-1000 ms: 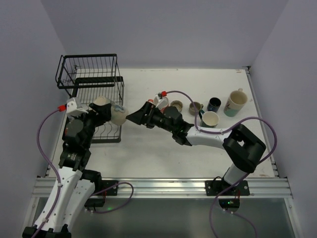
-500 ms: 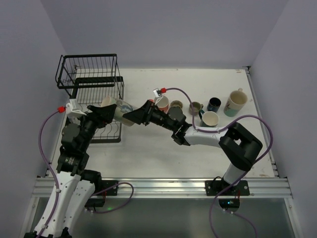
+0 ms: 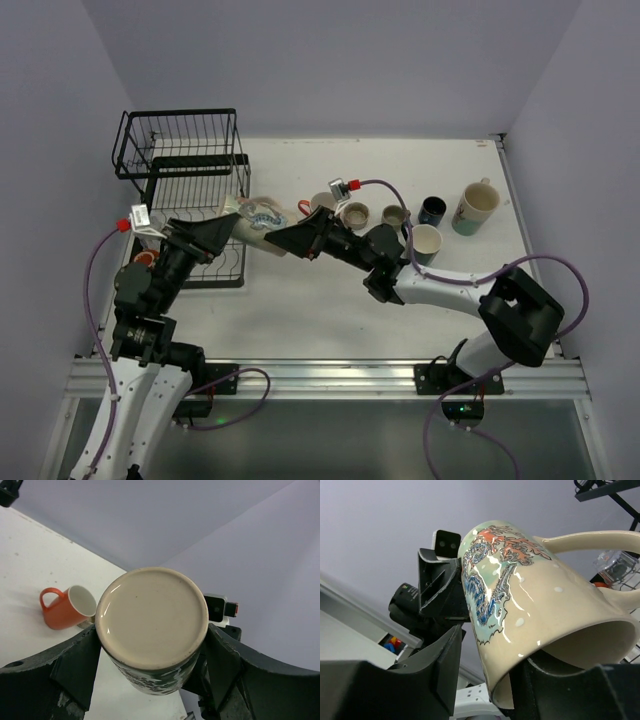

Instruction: Unload the cups from the dish rack

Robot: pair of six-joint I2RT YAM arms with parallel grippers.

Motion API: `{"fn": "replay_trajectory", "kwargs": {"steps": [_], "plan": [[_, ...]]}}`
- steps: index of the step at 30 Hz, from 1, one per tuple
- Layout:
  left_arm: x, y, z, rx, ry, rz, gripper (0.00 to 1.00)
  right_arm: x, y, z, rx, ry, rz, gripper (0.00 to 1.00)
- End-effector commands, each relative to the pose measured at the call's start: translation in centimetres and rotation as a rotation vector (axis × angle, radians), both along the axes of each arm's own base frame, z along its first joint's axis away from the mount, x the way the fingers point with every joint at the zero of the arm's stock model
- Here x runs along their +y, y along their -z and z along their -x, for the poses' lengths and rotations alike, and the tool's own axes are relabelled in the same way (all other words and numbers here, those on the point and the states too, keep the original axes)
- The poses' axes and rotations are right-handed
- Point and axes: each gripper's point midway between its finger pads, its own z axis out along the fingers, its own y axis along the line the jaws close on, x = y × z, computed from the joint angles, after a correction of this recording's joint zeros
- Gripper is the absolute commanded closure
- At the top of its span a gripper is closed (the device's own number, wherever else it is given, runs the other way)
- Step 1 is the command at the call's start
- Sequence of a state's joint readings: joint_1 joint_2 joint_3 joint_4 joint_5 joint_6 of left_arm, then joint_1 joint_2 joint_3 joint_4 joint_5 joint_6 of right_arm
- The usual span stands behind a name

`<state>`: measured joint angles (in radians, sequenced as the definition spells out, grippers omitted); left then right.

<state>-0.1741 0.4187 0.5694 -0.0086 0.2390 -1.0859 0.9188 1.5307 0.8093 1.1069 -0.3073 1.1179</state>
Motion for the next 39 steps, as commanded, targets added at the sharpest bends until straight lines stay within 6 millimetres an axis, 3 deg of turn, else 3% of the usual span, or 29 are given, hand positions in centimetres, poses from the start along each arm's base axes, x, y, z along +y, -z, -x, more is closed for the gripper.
{"fn": "replay_trajectory", "kwargs": {"steps": [1,8,10,12,15,20,26,28,29,30,31,36,39], "plan": [[-1.6,-3.6,2.6,-0.134,0.123,0.046,0.7,-1.8,-4.6,1.4,-0.115,0.037,-0.099,0.61],[-2.5,-0.8,3.2,-0.091,0.178,-0.038,0.42,-2.0,-4.4,1.0,-0.093,0.073,-0.031,0.89],[-2.8,-0.3,3.4,-0.099,0.201,-0.074,0.29,-2.0,-4.5,1.0,-0.097,0.075,-0.018,1.0],[-3.0,-0.1,3.6,-0.101,0.22,-0.114,0.15,-2.4,-4.4,1.0,-0.097,0.088,-0.011,1.0],[-2.5,1.6,3.2,-0.052,0.197,-0.229,0.01,-3.5,-4.5,1.3,-0.12,0.117,-0.002,1.0],[-0.7,0.6,3.0,-0.105,0.097,-0.386,0.0,-6.0,-5.4,2.2,-0.157,0.127,-0.022,1.0],[0.8,-1.3,3.1,-0.152,0.008,-0.461,0.0,-7.1,-3.6,1.4,-0.151,0.16,0.101,1.0],[1.9,-1.4,2.8,-0.155,-0.052,-0.512,0.0,-7.5,-2.1,0.9,-0.119,0.188,0.222,1.0],[2.4,-1.3,2.8,-0.14,-0.073,-0.537,0.0,-8.1,0.7,0.0,-0.096,0.226,0.364,1.0],[3.2,-1.2,2.6,-0.126,-0.118,-0.56,0.0,-8.6,0.2,-0.4,-0.106,0.257,0.404,1.0],[3.7,-0.9,2.4,-0.126,-0.134,-0.608,0.0,-9.2,1.0,-0.8,-0.102,0.28,0.471,1.0],[5.4,1.7,1.6,-0.039,-0.185,-0.735,0.0,-14.7,7.5,-3.9,-0.04,0.388,0.885,1.0],[5.6,3.6,1.2,-0.009,-0.186,-0.755,0.0,-17.1,9.5,-5.2,-0.023,0.42,1.056,1.0]]}}
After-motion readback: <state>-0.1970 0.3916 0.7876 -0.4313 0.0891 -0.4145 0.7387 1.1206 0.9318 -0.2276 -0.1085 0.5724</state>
